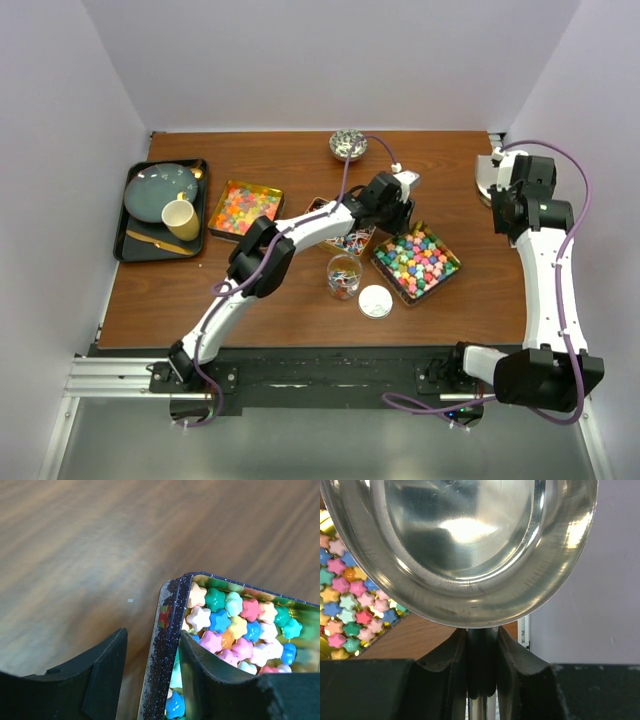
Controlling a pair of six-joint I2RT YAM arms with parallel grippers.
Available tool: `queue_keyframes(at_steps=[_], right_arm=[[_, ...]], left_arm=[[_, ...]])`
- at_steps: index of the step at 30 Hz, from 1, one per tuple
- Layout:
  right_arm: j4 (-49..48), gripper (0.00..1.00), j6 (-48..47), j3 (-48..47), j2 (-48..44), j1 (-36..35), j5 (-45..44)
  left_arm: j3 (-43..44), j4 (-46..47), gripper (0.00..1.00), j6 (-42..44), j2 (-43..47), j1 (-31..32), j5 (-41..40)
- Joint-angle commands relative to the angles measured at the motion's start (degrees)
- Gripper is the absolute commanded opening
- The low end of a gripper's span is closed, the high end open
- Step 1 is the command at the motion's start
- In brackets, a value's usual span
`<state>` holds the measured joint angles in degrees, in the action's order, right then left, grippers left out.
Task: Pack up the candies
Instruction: Move the storage box to the center of the board.
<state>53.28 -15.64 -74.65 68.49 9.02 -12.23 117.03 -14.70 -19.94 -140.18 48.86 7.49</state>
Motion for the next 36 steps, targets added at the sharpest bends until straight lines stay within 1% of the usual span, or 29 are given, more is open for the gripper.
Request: queue_keyframes(at_steps=[1,5,13,15,18,19,21,22,26,27,28,29,30,31,32,33,34,35,36], right_arm=[[-2.3,0.0,1.0,-1.0,0.8,0.2,1.8],[-3.0,0.0,1.2,-0.9,1.7,0.1,2.3],[-3.4,0.0,0.3,-0.8,3.5,0.1,5.2],[-2.7,0.0,-1.6,-1.1,3.8,0.1,8.3],[-0.8,0.0,-6.2,-1.6,4.7,0.0,12.0],[-0.2,0.0,-7.8,-2.1,5.1,-0.1,14.9],[1.5,0.0,-12.2,-2.7,6.1,-0.9,16.5],[2.2,0.0,-13.9,-3.6,6.7,-1.4,17.4],[5.5,0.0,-24.1,-5.9,7.7,-4.6,19.7],[5.3,0.0,-25.6,-5.5,7.5,-5.1,19.8],[5.3,0.0,-27.4,-5.2,6.5,-5.5,20.4],[5.3,0.0,-31.1,-4.9,6.0,-6.6,21.6],[4.9,0.0,-32.6,-3.7,5.3,-7.6,21.6],[4.1,0.0,-33.7,-2.8,3.9,-8.6,21.1],[2.0,0.0,-35.6,-1.9,2.9,-11.1,20.6],[1.1,0.0,-36.5,-1.0,2.2,-11.9,20.7],[0.5,0.0,-37.4,0.5,1.0,-12.7,20.8],[-1.1,0.0,-38.5,1.2,0.4,-14.4,20.7],[-1.9,0.0,-38.9,1.9,0.0,-15.2,20.3]], left_arm=[[-0.4,-0.9,0.49,2.0,2.0,-2.8,-5.5],[-3.9,-1.7,0.49,2.5,4.4,-6.3,-5.9],[-11.0,-3.4,0.46,3.5,8.9,-10.2,-5.8],[-12.0,-3.6,0.45,3.7,10.0,-10.8,-5.7],[-13.5,-3.1,0.46,3.9,11.1,-11.9,-3.5],[-13.6,-2.5,0.5,4.0,11.3,-12.3,0.3],[-12.8,-1.1,0.53,4.1,12.2,-12.4,3.6],[-11.7,-0.4,0.55,4.3,12.6,-12.4,7.6],[-10.3,1.9,0.6,4.7,16.2,-12.6,15.4],[-10.8,2.4,0.6,4.7,18.5,-13.2,17.0],[-12.9,3.2,0.61,4.4,19.9,-13.6,21.1],[-14.4,6.0,0.61,3.8,21.3,-14.2,24.6],[-16.2,8.0,0.61,0.8,24.0,-16.1,28.6],[-20.5,10.5,0.62,-1.6,25.1,-17.4,38.2],[-23.0,18.7,0.62,-4.7,26.2,-18.7,43.9],[-25.9,24.8,0.62,-14.2,27.8,-21.0,49.8],[-32.6,32.5,0.62,-20.9,28.1,-22.0,59.6],[-35.9,49.6,0.62,-28.1,28.5,-22.9,62.5],[-39.0,57.5,0.62,-40.1,28.8,-24.2,64.6]])
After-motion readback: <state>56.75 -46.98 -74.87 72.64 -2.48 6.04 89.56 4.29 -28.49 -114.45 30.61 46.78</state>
